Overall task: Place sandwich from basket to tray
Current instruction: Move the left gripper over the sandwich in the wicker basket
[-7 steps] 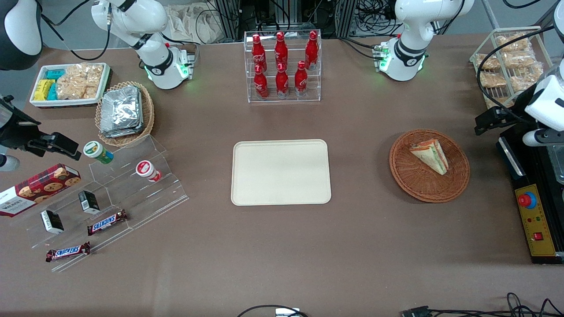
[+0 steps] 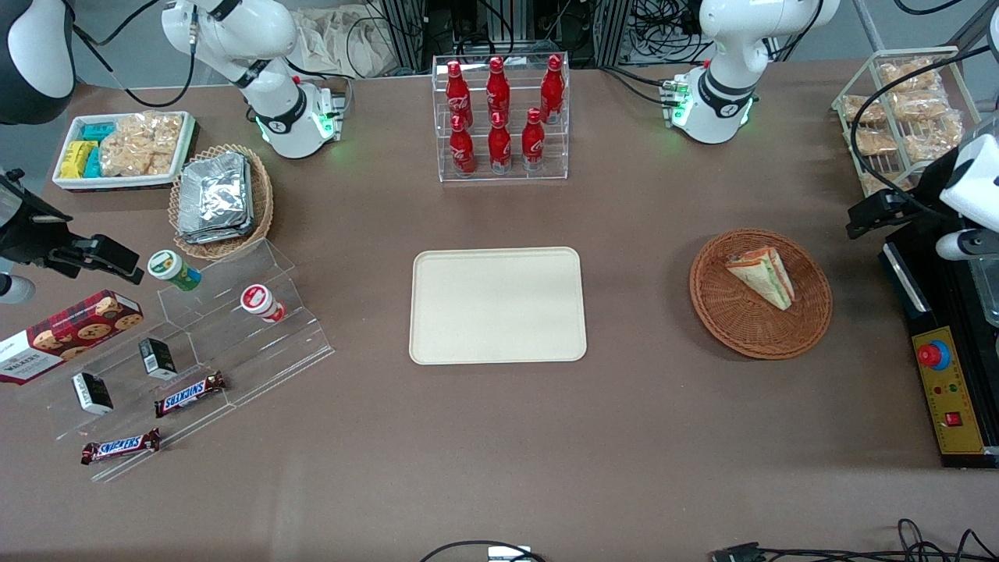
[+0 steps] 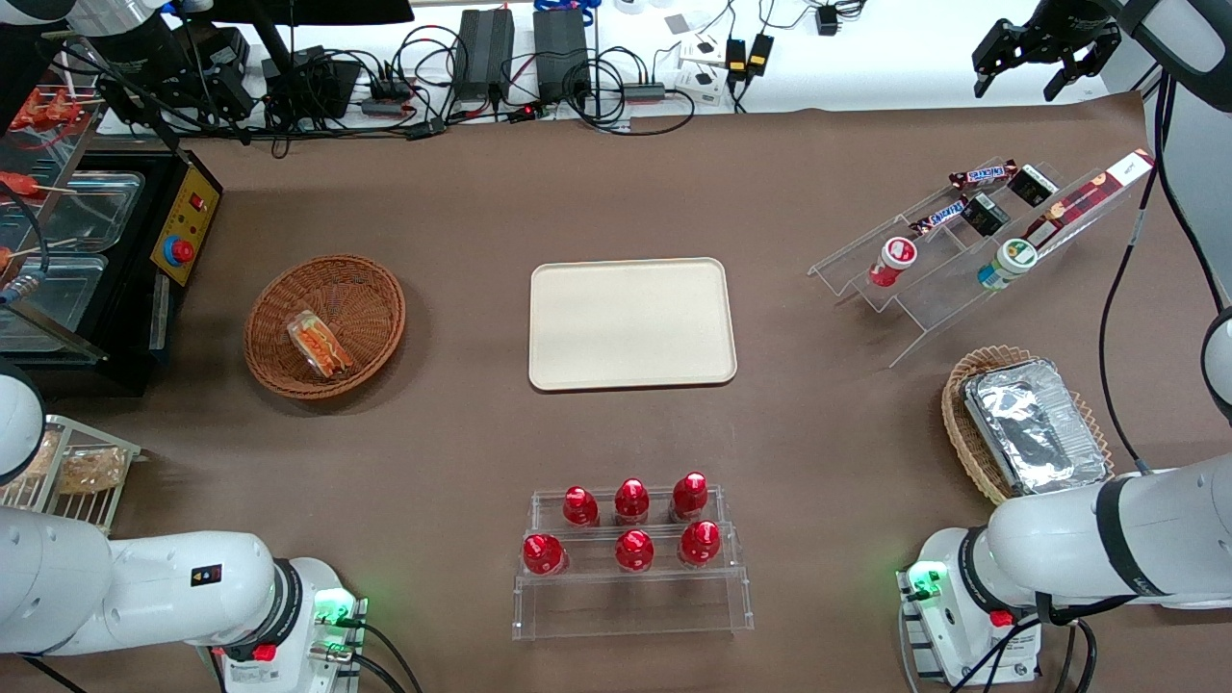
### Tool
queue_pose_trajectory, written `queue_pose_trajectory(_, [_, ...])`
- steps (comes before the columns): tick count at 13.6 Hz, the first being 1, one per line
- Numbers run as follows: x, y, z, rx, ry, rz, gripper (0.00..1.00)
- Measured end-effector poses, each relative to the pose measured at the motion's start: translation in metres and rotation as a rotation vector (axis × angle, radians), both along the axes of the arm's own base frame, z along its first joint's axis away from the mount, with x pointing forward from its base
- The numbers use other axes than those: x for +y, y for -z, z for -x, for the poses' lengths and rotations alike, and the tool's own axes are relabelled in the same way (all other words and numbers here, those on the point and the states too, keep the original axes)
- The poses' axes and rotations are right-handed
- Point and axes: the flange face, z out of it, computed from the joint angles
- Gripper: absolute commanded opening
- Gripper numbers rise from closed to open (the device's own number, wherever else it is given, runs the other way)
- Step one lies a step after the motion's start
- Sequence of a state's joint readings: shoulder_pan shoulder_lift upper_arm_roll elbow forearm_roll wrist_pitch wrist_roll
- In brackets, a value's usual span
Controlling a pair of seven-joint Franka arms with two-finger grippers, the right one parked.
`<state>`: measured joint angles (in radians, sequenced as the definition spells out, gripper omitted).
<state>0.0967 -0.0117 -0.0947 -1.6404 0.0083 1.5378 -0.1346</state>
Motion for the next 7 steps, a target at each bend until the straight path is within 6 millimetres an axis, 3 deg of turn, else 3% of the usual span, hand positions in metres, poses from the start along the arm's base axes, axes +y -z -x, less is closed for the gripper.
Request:
queue_pose_trajectory(3, [0.008, 0.033, 0.004, 0.06, -0.1, -0.012, 1.0])
queue_pose_trajectory(7, [0.045, 0.101, 0.02, 0.052, -0.192, -0.017, 1.0])
